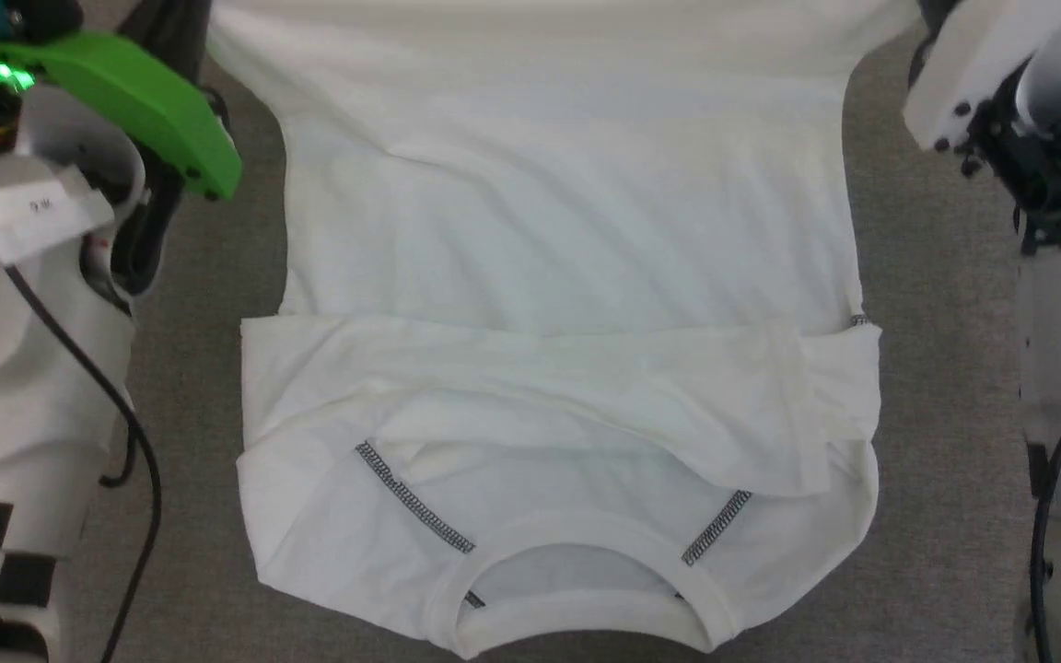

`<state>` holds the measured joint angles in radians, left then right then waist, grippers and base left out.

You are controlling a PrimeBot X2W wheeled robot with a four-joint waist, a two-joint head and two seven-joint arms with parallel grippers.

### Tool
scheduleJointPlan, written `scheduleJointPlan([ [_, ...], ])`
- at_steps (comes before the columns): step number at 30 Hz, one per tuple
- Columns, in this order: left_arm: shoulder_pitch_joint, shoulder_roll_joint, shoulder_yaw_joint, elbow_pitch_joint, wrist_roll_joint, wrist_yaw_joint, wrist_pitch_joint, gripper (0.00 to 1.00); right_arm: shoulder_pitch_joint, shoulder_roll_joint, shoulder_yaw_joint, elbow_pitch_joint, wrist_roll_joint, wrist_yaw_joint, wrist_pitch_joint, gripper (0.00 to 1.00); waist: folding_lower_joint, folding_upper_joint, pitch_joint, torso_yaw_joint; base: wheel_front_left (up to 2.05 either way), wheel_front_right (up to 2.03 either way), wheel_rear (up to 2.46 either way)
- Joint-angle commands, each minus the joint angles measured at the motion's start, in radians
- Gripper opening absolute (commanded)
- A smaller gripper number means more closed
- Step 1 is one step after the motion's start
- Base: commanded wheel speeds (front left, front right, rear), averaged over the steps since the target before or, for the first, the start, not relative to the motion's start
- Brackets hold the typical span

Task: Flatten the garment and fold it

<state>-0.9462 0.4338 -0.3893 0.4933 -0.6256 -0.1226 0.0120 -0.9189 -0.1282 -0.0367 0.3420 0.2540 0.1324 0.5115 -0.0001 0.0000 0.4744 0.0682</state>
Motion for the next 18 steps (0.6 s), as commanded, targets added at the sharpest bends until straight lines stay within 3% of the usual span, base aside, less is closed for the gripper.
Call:
scheduleJointPlan([
  [1, 0.048, 0.010, 0.006, -0.023, -0.023, -0.003, -0.014, 0.00, 0.055, -0.008, -0.009, -0.024, 0.025, -0.002, 0.001, 0.00, 0.0001, 0.0000, -0.111, 0.002, 0.00, 0.00, 0.00],
  [7, 0.297, 0.033, 0.052, -0.187, -0.095, 0.043, -0.043, 0.00, 0.318, -0.006, -0.056, -0.165, 0.123, -0.002, 0.046, 0.00, 0.0001, 0.0000, -0.230, -0.006, 0.00, 0.00, 0.00],
  [18, 0.778, 0.039, 0.101, -0.470, -0.166, 0.219, -0.062, 0.00, 0.734, 0.054, -0.129, -0.392, 0.200, -0.002, 0.155, 0.00, 0.0001, 0.0000, -0.366, -0.014, 0.00, 0.00, 0.00],
])
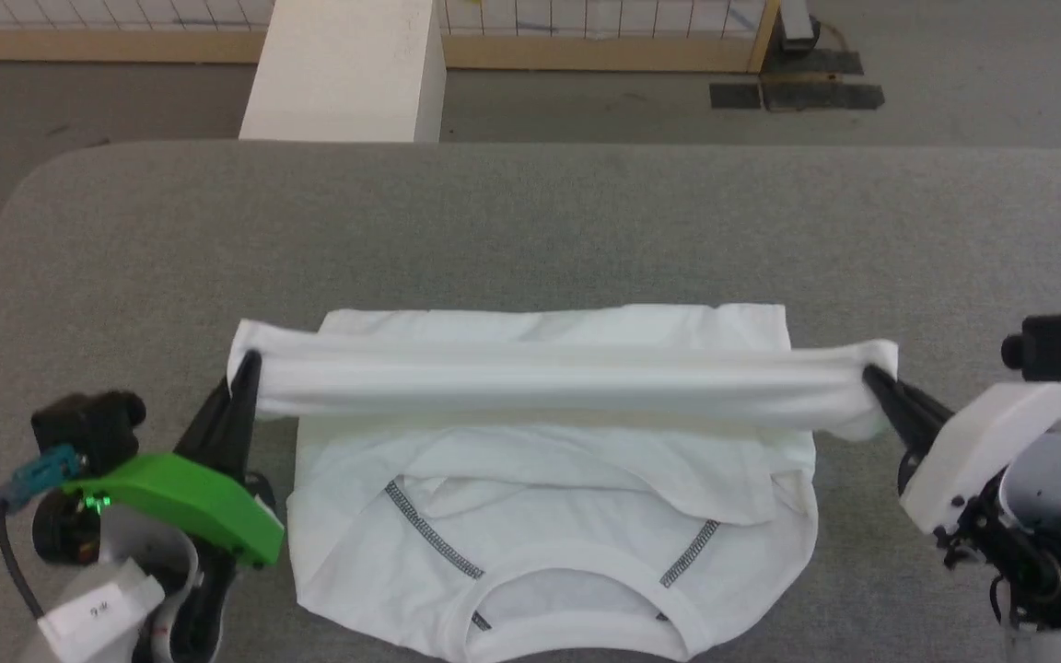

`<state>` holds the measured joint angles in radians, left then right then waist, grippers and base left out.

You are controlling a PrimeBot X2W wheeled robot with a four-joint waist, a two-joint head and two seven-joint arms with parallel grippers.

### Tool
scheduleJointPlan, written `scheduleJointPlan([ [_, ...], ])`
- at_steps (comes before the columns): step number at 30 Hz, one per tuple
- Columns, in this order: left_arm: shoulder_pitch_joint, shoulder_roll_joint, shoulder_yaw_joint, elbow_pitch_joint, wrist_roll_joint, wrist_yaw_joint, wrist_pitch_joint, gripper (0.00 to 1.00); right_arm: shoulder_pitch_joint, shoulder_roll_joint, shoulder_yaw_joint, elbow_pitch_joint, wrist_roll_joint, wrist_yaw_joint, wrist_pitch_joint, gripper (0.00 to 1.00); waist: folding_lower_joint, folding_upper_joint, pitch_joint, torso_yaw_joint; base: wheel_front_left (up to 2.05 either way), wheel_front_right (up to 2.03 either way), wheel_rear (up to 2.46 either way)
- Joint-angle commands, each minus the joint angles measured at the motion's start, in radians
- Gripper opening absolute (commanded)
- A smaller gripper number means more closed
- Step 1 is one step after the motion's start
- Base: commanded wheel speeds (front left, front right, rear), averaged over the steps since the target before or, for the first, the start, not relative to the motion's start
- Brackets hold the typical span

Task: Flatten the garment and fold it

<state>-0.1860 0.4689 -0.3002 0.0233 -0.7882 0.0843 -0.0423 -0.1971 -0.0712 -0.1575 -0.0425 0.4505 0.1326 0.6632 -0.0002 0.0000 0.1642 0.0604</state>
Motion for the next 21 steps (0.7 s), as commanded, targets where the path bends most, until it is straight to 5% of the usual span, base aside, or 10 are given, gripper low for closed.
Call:
scheduleJointPlan([
  [1, 0.056, 0.001, 0.015, -0.014, -0.010, 0.027, -0.010, 0.00, 0.043, 0.001, -0.007, -0.019, 0.004, -0.002, 0.016, 0.00, 0.0002, 0.0000, -0.063, -0.008, 0.00, 0.00, 0.00],
  [9, 0.287, -0.023, 0.015, -0.028, -0.079, 0.112, 0.036, 0.00, 0.225, 0.015, 0.001, -0.061, -0.013, -0.002, 0.088, 0.00, 0.0002, 0.0000, -0.079, -0.008, 0.00, 0.00, 0.00],
  [17, 0.295, -0.048, -0.027, 0.086, -0.117, 0.121, 0.120, 0.00, 0.271, 0.016, 0.033, 0.002, -0.055, -0.002, 0.103, 0.00, 0.0002, 0.0000, -0.075, -0.004, 0.00, 0.00, 0.00],
  [18, 0.292, -0.053, -0.026, 0.098, -0.124, 0.122, 0.126, 0.13, 0.273, 0.016, 0.034, 0.010, -0.060, -0.002, 0.106, 0.00, 0.0002, 0.0000, -0.076, -0.005, 0.00, 0.00, 0.00],
  [19, 0.288, -0.057, -0.026, 0.110, -0.132, 0.124, 0.136, 1.00, 0.274, 0.012, 0.041, 0.017, -0.066, -0.002, 0.111, 0.03, 0.0002, 0.0000, -0.077, -0.007, 0.00, 0.00, 0.00],
  [20, 0.286, -0.058, -0.026, 0.118, -0.137, 0.125, 0.143, 1.00, 0.276, 0.009, 0.049, 0.020, -0.065, -0.002, 0.116, 0.40, 0.0002, 0.0000, -0.078, -0.008, 0.00, 0.00, 0.00],
  [21, 0.285, -0.058, -0.025, 0.126, -0.145, 0.127, 0.154, 1.00, 0.278, 0.009, 0.051, 0.019, -0.060, -0.002, 0.118, 1.00, 0.0002, 0.0000, -0.080, -0.009, 0.00, 0.00, 0.00],
])
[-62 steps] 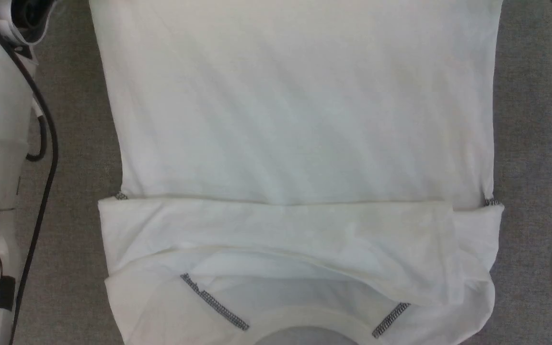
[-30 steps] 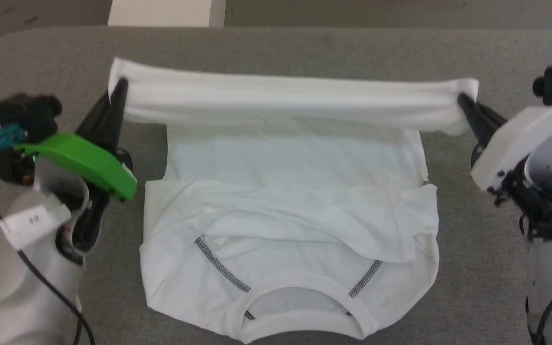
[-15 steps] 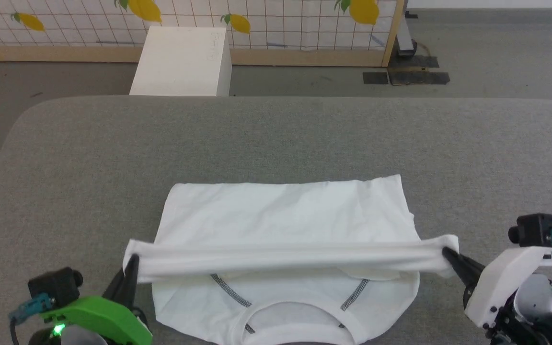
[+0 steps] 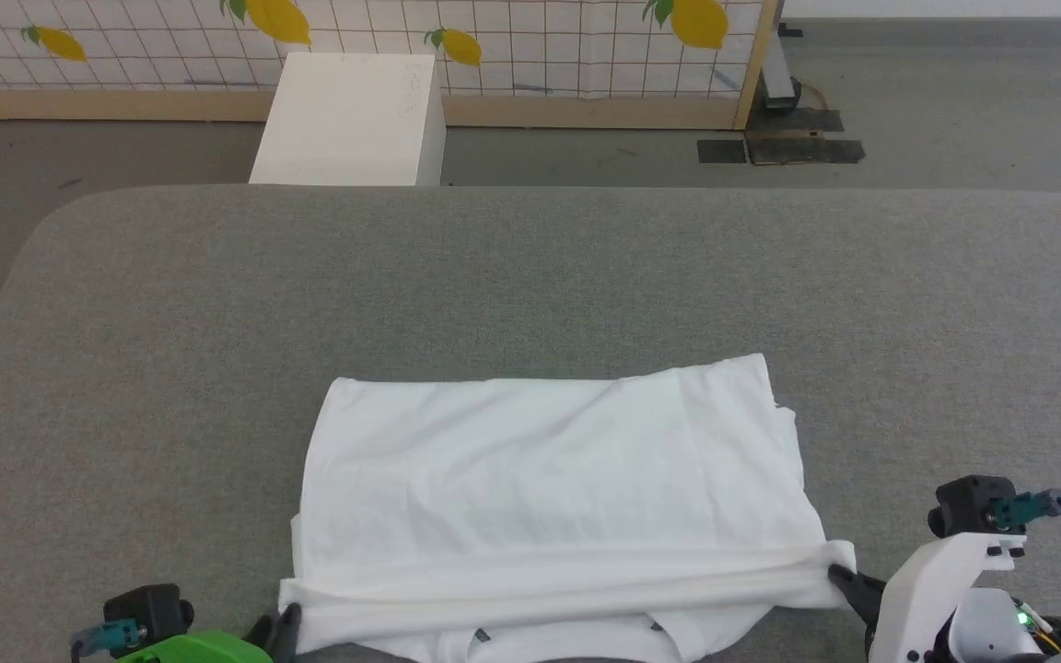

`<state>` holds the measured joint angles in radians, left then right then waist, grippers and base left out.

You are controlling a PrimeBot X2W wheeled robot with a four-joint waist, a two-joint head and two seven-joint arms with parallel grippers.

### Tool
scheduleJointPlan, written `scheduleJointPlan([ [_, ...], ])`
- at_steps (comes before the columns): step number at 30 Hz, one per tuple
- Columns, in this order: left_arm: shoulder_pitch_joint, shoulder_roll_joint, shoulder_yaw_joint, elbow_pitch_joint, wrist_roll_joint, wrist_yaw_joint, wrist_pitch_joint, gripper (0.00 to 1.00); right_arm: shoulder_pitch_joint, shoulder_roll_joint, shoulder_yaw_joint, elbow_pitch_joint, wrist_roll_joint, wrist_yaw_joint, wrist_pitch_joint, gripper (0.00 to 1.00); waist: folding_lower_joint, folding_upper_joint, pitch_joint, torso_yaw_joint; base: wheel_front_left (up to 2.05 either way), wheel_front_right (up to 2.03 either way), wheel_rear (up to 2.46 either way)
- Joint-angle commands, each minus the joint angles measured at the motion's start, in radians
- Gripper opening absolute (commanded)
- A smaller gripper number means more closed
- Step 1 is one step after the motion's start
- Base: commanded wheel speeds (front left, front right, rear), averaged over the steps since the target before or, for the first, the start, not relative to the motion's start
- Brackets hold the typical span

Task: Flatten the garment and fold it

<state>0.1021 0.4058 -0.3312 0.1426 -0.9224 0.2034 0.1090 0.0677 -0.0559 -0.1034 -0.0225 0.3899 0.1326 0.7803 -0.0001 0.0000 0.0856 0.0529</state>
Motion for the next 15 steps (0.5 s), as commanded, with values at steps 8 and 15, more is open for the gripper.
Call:
scheduleJointPlan([
  [8, 0.021, 0.071, 0.084, -0.032, -0.054, 0.086, 0.064, 1.00, -0.009, -0.018, -0.052, -0.125, 0.080, -0.002, 0.029, 1.00, 0.0001, 0.0000, -0.017, -0.005, 0.00, 0.00, 0.00],
  [15, -0.018, 0.119, 0.192, -0.152, 0.003, 0.116, -0.085, 1.00, -0.132, -0.022, -0.113, -0.130, 0.033, -0.002, 0.046, 1.00, 0.0001, 0.0000, -0.016, 0.006, 0.00, 0.00, 0.00],
])
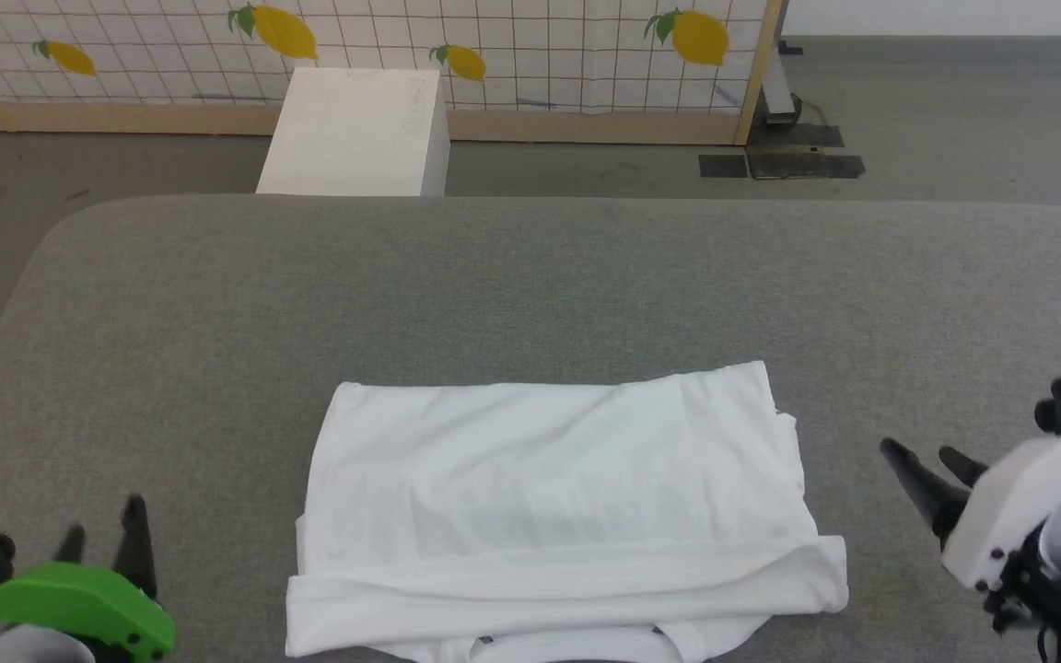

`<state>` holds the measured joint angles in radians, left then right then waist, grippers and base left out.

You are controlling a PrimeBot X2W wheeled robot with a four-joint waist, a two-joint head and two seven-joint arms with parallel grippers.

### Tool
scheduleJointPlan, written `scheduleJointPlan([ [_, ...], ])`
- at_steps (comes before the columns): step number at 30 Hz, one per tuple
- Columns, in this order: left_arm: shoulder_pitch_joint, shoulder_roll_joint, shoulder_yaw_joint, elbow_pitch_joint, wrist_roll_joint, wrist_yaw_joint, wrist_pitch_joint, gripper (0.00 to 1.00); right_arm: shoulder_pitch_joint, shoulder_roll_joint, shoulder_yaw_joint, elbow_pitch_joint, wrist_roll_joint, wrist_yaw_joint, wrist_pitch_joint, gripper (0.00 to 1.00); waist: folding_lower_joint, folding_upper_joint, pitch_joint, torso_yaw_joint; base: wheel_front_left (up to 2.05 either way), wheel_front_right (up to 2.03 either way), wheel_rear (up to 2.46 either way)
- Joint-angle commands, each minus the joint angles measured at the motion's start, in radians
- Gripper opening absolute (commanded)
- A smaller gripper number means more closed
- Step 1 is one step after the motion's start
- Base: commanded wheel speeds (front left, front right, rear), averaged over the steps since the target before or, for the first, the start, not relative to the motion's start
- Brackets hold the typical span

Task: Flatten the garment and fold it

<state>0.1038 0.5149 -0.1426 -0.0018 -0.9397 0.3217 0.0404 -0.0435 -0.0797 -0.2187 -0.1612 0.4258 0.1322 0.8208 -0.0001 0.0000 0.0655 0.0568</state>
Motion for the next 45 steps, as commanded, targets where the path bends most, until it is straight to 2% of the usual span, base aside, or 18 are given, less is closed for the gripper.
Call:
scheduleJointPlan([
  [1, -0.034, 0.014, 0.001, -0.019, 0.044, -0.014, -0.050, 1.00, -0.039, 0.002, 0.009, 0.027, -0.010, -0.002, 0.013, 1.00, 0.0001, 0.0000, 0.008, 0.004, 0.00, 0.00, 0.00],
  [5, -0.097, 0.001, -0.029, -0.035, 0.151, -0.080, -0.224, 1.00, -0.105, -0.013, 0.065, 0.136, -0.045, -0.002, 0.068, 1.00, 0.0001, 0.0000, 0.032, 0.017, 0.00, 0.00, 0.00],
  [8, -0.137, -0.028, -0.042, -0.030, 0.229, -0.118, -0.288, 1.00, -0.140, -0.025, 0.096, 0.217, -0.064, -0.002, 0.119, 1.00, 0.0001, 0.0000, 0.055, 0.031, 0.00, 0.00, 0.00],
  [11, -0.164, -0.065, -0.030, -0.035, 0.297, -0.153, -0.300, 1.00, -0.163, -0.033, 0.116, 0.267, -0.069, -0.002, 0.144, 1.00, 0.0001, 0.0000, 0.080, 0.045, 0.00, 0.00, 0.00],
  [14, -0.171, -0.130, 0.019, -0.057, 0.361, -0.183, -0.302, 1.00, -0.174, -0.036, 0.142, 0.303, -0.067, -0.002, 0.152, 1.00, 0.0001, 0.0000, 0.101, 0.054, 0.00, 0.00, 0.00],
  [18, -0.161, -0.191, 0.065, -0.048, 0.413, -0.236, -0.302, 1.00, -0.173, -0.026, 0.176, 0.338, -0.049, -0.002, 0.138, 1.00, 0.0001, 0.0000, 0.116, 0.061, 0.00, 0.00, 0.00],
  [27, -0.156, -0.277, 0.129, -0.015, 0.495, -0.325, -0.302, 1.00, -0.191, -0.010, 0.243, 0.377, -0.009, -0.002, 0.086, 1.00, 0.0001, 0.0000, 0.125, 0.056, 0.00, 0.00, 0.00],
  [28, -0.156, -0.285, 0.134, -0.012, 0.504, -0.332, -0.302, 1.00, -0.192, -0.015, 0.245, 0.384, -0.008, -0.002, 0.086, 0.48, 0.0001, 0.0000, 0.124, 0.055, 0.00, 0.00, 0.00],
  [29, -0.155, -0.292, 0.138, -0.009, 0.510, -0.338, -0.302, 1.00, -0.194, -0.019, 0.243, 0.388, -0.008, -0.002, 0.083, 0.14, 0.0001, 0.0000, 0.123, 0.054, 0.00, 0.00, 0.00],
  [30, -0.155, -0.298, 0.143, -0.005, 0.517, -0.345, -0.302, 1.00, -0.196, -0.025, 0.238, 0.392, -0.009, -0.002, 0.079, 0.00, 0.0001, 0.0000, 0.122, 0.053, 0.00, 0.00, 0.00],
  [37, -0.146, -0.329, 0.178, 0.013, 0.547, -0.377, -0.302, 1.00, -0.201, -0.077, 0.133, 0.401, -0.015, -0.002, 0.051, 0.00, 0.0001, 0.0000, 0.106, 0.040, 0.00, 0.00, 0.00],
  [41, -0.140, -0.340, 0.194, 0.016, 0.561, -0.391, -0.302, 1.00, -0.189, -0.127, 0.021, 0.399, -0.064, -0.002, 0.060, 0.00, 0.0001, 0.0000, 0.100, 0.030, 0.00, 0.00, 0.00],
  [45, -0.136, -0.346, 0.204, 0.021, 0.570, -0.400, -0.302, 1.00, -0.191, -0.150, -0.095, 0.392, -0.138, -0.002, 0.063, 0.00, 0.0001, 0.0000, 0.099, 0.021, 0.00, 0.00, 0.00],
])
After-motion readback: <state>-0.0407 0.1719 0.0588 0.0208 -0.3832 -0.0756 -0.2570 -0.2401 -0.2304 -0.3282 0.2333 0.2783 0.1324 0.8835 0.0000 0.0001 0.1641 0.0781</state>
